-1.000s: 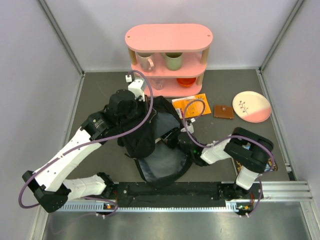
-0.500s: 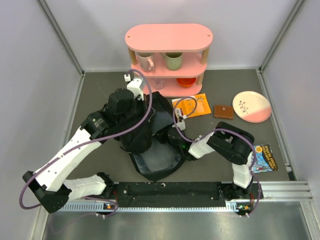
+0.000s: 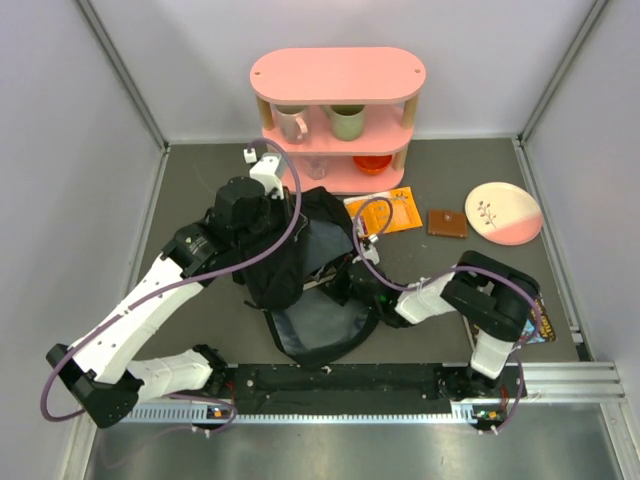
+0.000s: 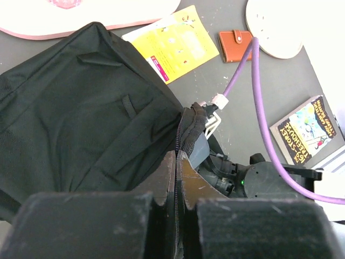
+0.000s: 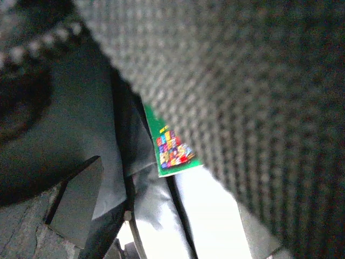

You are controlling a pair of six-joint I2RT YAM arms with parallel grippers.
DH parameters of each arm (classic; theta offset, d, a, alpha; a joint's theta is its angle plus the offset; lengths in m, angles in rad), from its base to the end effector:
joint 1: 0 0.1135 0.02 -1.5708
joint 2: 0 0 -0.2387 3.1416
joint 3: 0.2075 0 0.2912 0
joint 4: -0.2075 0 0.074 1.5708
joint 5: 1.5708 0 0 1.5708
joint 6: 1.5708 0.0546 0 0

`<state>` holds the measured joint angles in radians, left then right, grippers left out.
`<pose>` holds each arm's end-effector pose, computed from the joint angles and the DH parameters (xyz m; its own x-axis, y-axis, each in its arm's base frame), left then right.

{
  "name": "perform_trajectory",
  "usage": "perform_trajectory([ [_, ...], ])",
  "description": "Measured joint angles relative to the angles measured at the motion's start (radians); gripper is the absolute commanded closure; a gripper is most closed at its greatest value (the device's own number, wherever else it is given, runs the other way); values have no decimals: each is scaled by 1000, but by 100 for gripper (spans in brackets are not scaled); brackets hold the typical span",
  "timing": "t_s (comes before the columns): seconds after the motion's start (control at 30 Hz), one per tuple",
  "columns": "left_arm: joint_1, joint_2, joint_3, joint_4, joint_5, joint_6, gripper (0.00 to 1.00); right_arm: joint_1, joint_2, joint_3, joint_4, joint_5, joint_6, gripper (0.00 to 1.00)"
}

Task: Pack the student bag
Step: Place the book in the student bag.

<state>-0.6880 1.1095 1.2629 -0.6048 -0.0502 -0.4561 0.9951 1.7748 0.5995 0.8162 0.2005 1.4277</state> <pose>0.2349 -0.1896 0.3740 -0.5665 -0.1038 -0.8175 0.3896 0.8404 -0.3767 0.2012 0.2901 0.0626 -0.7404 0.6408 -0.2028 0.0866 0.3902 0.9167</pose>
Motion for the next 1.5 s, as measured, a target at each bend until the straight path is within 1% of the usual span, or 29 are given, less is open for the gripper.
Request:
perform_trajectory([
  [0.13, 2, -3, -13, 16, -6, -2, 100, 3, -76, -16, -102, -30, -50, 1],
  [0.37, 6, -9, -29, 36, -19, -10, 100, 21, -257, -37, -319, -33, -156, 1],
  [0.6, 8, -23, -51, 55, -25, -14, 100, 58, -475, -28, -476, -15, -343, 1],
  [0.77, 7, -23, -81, 54, -21, -14, 100, 58, -627, -10, -555, 22, -418, 1],
  [0.83, 8, -23, -82, 55, -20, -14, 100, 59, -686, -10, -616, 56, -425, 1],
  [0.93, 8, -23, -85, 58, -5, -12, 100, 60, -814, -26, -745, 140, -424, 1],
  [0.97, 10, -23, -92, 69, 24, -6, 96, 61, -875, -38, -800, 177, -422, 1],
  [1.0, 11, -24, -101, 83, 51, 1, 87, 61, -938, -49, -851, 219, -418, 1],
  [1.03, 11, -25, -113, 98, 92, 10, 74, 60, -997, -58, -901, 260, -413, 1],
  [1.07, 12, -26, -121, 103, 127, 17, 56, 55, -1038, -65, -945, 286, -407, 1],
  [1.1, 12, -25, -127, 111, 172, 24, 48, 38, -1082, -76, -993, 307, -403, 1],
  [1.17, 12, -25, -130, 120, 255, 33, 36, -22, -1145, -97, -1069, 315, -390, 1],
  [1.2, 12, -25, -130, 129, 288, 36, 25, -61, -1162, -114, -1098, 306, -385, 1],
  [1.27, 12, -31, -130, 143, 331, 39, 18, -137, -1178, -161, -1146, 259, -375, 1],
  [1.3, 12, -36, -130, 145, 338, 43, 12, -158, -1179, -180, -1166, 242, -370, 1],
  [1.4, 12, -79, -130, 145, 341, 47, 9, -191, -1175, -247, -1210, 166, -349, 1],
  [1.5, 12, -135, -130, 146, 309, 48, 8, -193, -1142, -299, -1183, 88, -317, 1],
])
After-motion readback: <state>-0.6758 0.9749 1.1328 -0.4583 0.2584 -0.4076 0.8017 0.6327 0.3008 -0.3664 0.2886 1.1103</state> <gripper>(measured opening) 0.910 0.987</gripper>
